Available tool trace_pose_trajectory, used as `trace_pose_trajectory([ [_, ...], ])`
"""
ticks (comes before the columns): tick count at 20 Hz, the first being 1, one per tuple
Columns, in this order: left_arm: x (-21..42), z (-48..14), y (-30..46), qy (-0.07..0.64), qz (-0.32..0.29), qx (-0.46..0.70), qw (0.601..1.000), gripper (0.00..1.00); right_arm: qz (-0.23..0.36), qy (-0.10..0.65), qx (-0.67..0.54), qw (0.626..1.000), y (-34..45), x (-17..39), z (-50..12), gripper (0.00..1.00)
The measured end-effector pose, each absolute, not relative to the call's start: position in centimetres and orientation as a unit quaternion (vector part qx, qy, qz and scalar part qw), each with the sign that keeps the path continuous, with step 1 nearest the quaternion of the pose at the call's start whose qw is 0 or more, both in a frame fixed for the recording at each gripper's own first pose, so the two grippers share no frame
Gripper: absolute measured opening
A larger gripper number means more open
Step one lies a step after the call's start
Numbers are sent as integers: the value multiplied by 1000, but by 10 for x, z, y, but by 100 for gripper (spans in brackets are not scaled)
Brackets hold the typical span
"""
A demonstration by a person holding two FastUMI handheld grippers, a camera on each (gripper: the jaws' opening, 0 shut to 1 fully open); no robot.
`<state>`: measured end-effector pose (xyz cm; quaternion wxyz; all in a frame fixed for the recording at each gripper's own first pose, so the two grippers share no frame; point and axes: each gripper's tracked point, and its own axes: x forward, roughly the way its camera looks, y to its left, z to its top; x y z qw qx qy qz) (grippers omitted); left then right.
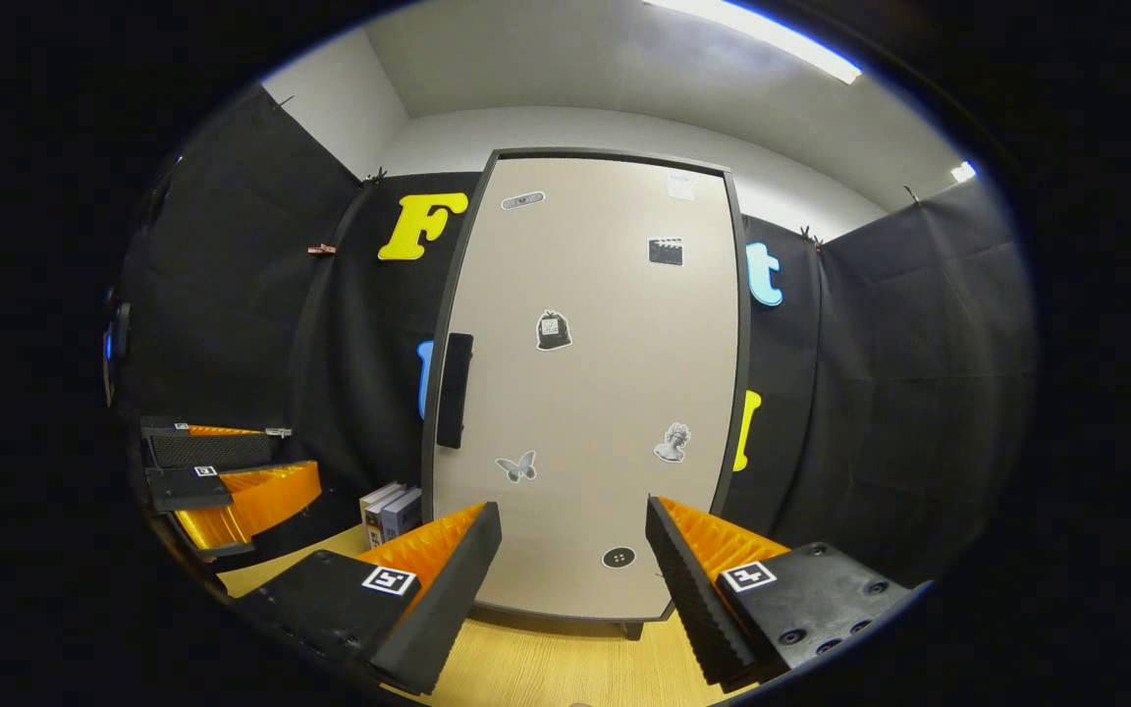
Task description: Open the cabinet door with the right hand, grasp the bottle in the cabinet with the left hand and place it on the coaster, then close the cabinet door with the right hand.
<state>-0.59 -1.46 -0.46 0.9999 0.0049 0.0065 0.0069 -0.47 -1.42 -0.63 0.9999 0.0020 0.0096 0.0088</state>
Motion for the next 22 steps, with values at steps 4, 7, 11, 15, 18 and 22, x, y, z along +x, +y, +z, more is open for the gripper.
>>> trace_pose_trajectory([
  [4,-11,-7,-15,9,24,3,1000,93,20,9,4,1000,-15,-7,-6,96],
  [7,-17,-10,-15,15,45,-3,999,93,36,11,7,999,-14,-5,-8,96],
  [11,-31,-16,-8,22,76,-14,997,93,62,5,17,998,-1,5,-4,96],
  [15,-40,-22,14,27,83,-36,996,93,63,6,19,998,33,37,-4,96],
  [18,-37,-30,39,41,66,-22,997,93,48,0,18,999,64,66,-2,96],
  [22,-29,-21,81,30,47,-1,998,93,25,-23,15,999,107,113,18,92],
])
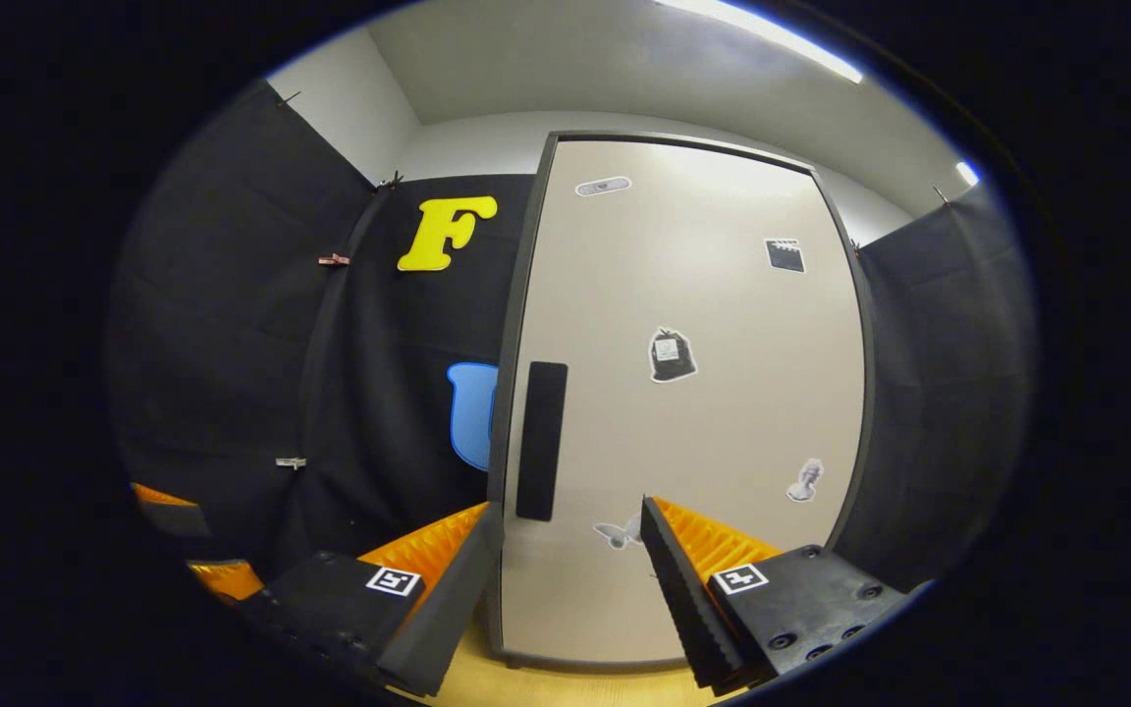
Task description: Open the cabinet door with the right hand, grasp the bottle in the cabinet with the left hand and place it on the coaster, then close the cabinet door with the right hand.
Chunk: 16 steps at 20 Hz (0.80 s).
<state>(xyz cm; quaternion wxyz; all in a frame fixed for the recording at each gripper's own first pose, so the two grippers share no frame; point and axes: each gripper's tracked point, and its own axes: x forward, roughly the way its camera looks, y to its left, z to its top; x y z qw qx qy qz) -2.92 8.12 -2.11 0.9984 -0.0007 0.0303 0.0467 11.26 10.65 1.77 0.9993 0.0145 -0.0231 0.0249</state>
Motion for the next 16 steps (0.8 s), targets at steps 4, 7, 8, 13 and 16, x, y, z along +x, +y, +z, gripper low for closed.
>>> trace_pose_trajectory([
  [4,-17,-34,109,44,17,-5,999,93,-1,-22,10,1000,132,156,18,91],
  [7,-8,-41,125,53,6,-11,999,93,-22,-18,13,1000,132,181,15,86],
  [8,-6,-42,131,55,6,-14,998,93,-31,-18,12,999,129,188,14,86],
  [13,10,-52,157,65,10,-18,998,93,-63,-15,-5,998,117,213,8,86],
  [16,15,-56,165,70,12,-21,997,93,-61,-21,-16,998,121,217,7,65],
])
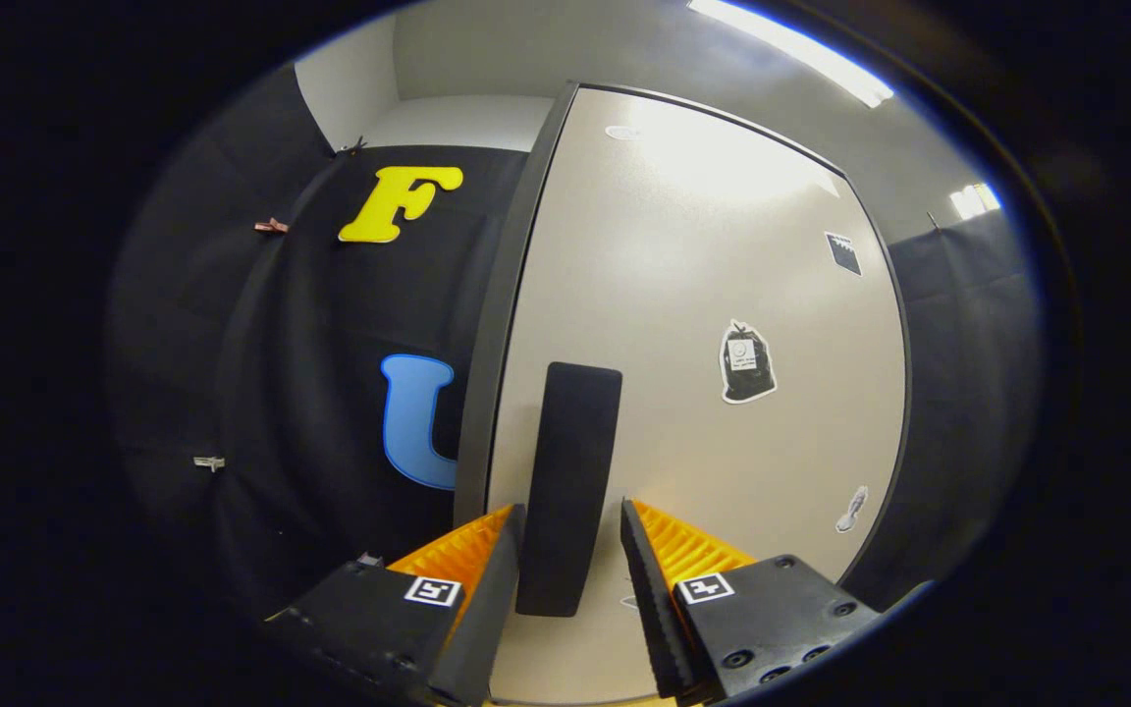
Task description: Open the cabinet door with the right hand, grasp the bottle in the cabinet with the left hand and place it on the coaster, then close the cabinet door with the right hand.
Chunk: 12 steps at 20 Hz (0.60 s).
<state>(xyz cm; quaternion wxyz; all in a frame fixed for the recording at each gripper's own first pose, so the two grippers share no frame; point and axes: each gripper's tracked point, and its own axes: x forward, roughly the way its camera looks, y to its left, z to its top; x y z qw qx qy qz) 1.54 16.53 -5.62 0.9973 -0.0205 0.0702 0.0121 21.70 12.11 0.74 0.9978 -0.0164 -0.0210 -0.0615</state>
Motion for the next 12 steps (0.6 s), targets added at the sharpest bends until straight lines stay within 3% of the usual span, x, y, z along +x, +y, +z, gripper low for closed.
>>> trace_pose_trajectory([
  [1,17,-56,167,71,12,-20,997,93,-59,-16,-13,998,123,217,5,60],
  [2,17,-59,169,71,12,-20,997,93,-61,-22,-7,998,124,214,7,42],
  [5,15,-56,171,70,12,-22,997,93,-58,-12,7,998,123,216,5,34],
  [6,14,-56,171,69,11,-24,997,93,-52,-5,13,999,124,215,6,25],
  [9,12,-54,171,68,9,-26,997,93,-46,4,18,999,123,209,6,25],
  [10,11,-53,171,67,8,-27,997,93,-40,9,19,999,123,205,6,11],
  [12,7,-50,167,64,2,-29,998,93,-27,16,25,999,126,191,9,11],
])
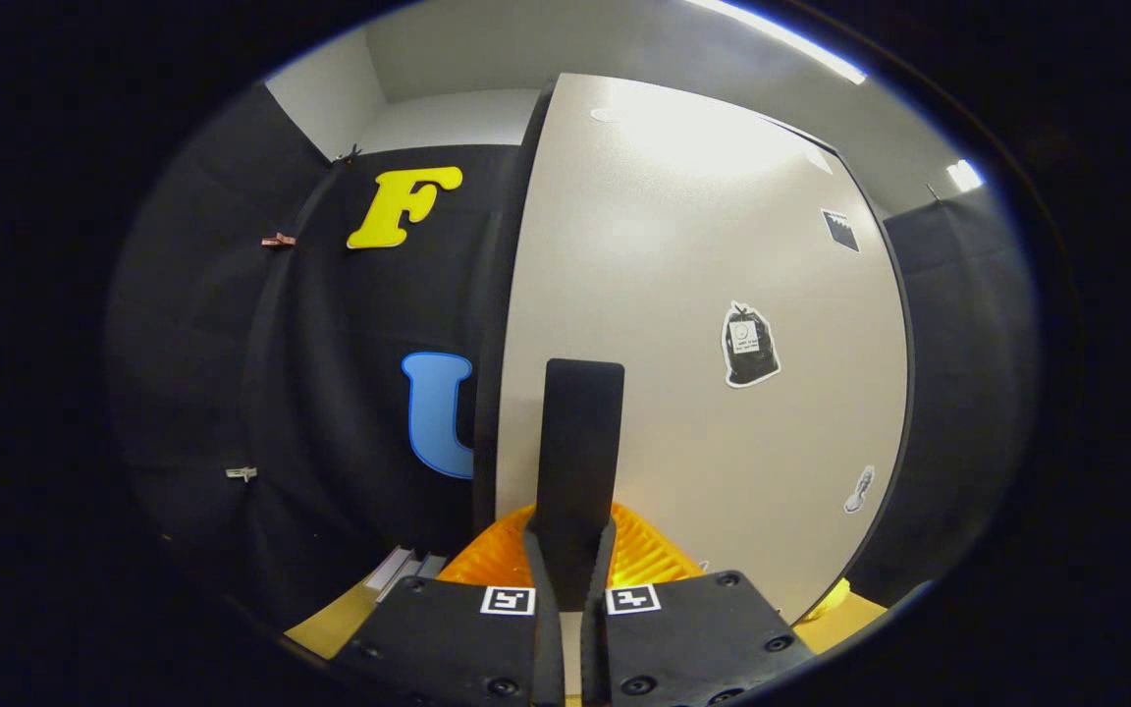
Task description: Open the cabinet door with the right hand, grasp the bottle in the cabinet with the left hand and place it on the coaster, then close the cabinet door with the right hand.
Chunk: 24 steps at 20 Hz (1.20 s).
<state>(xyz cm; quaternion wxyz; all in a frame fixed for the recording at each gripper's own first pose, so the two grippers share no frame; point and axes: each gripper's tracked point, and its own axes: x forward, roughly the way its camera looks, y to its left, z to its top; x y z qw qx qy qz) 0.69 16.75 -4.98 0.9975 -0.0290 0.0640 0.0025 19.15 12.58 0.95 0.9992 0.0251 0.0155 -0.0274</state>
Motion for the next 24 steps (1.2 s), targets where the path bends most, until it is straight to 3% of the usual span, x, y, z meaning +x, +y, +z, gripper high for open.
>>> trace_pose_trajectory([
  [9,0,-35,117,54,-65,-27,996,93,9,34,31,999,107,117,21,11],
  [24,15,-24,54,36,-170,-30,984,93,-27,59,15,998,50,46,23,11],
])
